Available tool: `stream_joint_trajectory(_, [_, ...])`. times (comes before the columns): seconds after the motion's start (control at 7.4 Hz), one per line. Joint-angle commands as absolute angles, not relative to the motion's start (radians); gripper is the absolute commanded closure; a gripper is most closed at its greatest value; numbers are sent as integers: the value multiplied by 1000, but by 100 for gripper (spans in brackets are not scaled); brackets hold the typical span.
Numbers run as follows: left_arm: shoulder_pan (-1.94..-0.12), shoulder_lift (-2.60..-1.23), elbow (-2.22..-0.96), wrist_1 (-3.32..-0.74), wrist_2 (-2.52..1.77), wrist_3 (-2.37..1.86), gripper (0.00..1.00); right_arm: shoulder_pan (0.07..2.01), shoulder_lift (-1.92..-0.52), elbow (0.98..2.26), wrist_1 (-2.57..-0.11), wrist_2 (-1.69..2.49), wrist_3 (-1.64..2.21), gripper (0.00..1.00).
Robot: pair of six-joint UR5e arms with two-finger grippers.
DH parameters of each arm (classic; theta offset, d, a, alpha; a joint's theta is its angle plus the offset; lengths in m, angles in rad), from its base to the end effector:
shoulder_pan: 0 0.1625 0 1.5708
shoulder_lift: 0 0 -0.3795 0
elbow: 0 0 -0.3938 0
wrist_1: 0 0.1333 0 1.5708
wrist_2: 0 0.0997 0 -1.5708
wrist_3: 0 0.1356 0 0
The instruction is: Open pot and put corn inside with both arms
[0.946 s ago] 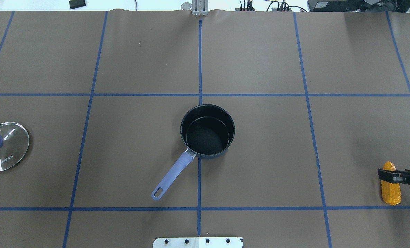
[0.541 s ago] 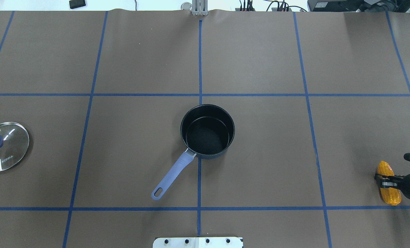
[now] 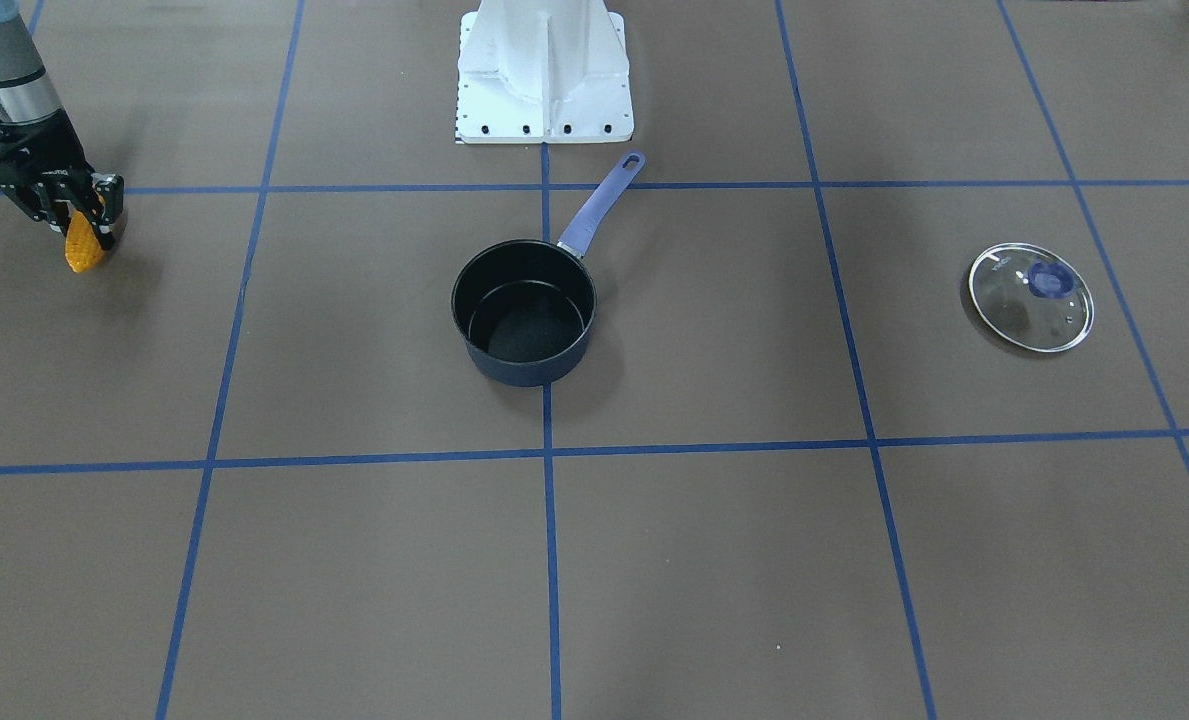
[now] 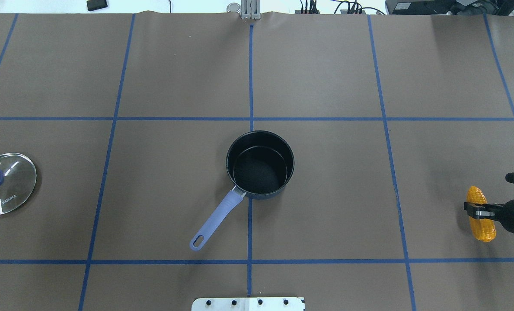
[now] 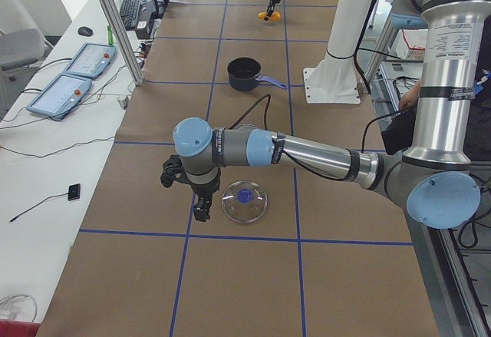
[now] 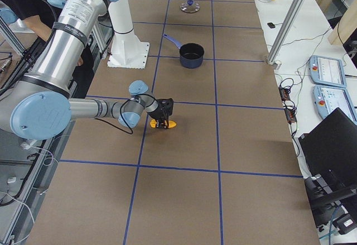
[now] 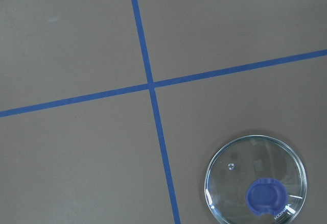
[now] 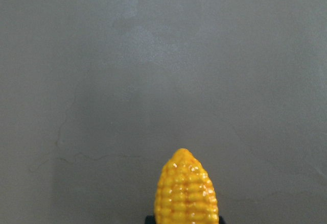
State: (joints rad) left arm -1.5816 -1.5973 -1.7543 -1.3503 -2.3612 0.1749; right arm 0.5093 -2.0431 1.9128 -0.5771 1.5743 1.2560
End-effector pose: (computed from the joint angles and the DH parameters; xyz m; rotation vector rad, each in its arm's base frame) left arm -0.0423 -0.4935 0.5562 0.0634 0.7887 0.1513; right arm -0.2720 -0.3040 0.5640 0.3433 -0.7936 0.1807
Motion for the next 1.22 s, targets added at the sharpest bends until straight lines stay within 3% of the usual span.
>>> stream_joint_trajectory(0.0, [-1582,-1569,-1759,-1356,-2359,82,2,665,-1895,1916,-645,1722,1201,100])
stream_joint_trajectory(0.54, [-1580,-1554,-1758,-1378,-2359,81,2,692,-1310,1904,-1195,1730,1251,100])
stream_joint_trajectory(0.81, [-1577,-1557,-1752,-1381,-2359,81,2,577,-1009,1789,-1383,1610,1410,100])
stream_joint_trajectory(1.08, [-1575,-1555,-1752,-1381,-2359,81,2,455,-835,1618,-1382,1455,1537,100])
